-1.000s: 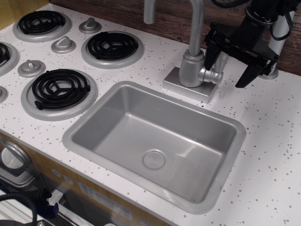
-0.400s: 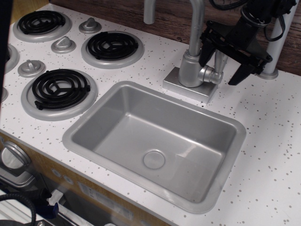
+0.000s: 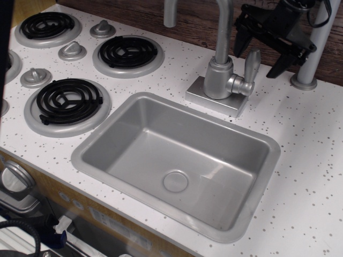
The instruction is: Lever vertical to front
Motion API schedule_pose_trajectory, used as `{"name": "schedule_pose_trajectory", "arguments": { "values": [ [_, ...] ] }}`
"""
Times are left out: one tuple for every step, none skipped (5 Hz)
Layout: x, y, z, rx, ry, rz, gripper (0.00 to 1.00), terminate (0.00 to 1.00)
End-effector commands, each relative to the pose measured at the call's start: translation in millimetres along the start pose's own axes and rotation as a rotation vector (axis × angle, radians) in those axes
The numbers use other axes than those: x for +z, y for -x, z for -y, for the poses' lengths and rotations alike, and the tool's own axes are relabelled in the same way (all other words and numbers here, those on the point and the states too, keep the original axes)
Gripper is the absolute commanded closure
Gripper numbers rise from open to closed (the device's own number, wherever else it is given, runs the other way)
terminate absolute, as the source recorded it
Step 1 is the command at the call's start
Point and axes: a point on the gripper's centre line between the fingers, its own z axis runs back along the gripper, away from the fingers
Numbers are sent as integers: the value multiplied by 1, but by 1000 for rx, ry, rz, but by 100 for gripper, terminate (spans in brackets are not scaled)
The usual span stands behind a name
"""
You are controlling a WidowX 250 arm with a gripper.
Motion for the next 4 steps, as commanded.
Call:
{"name": "schedule_pose_trajectory", "arguments": {
  "values": [
    [13, -19, -6, 15, 14, 90, 0, 0],
    [5, -22, -5, 16, 26, 93, 0, 0],
    [1, -20, -3, 31, 24, 83, 100, 0],
    [2, -16, -4, 42, 27, 70, 100, 0]
  ]
}}
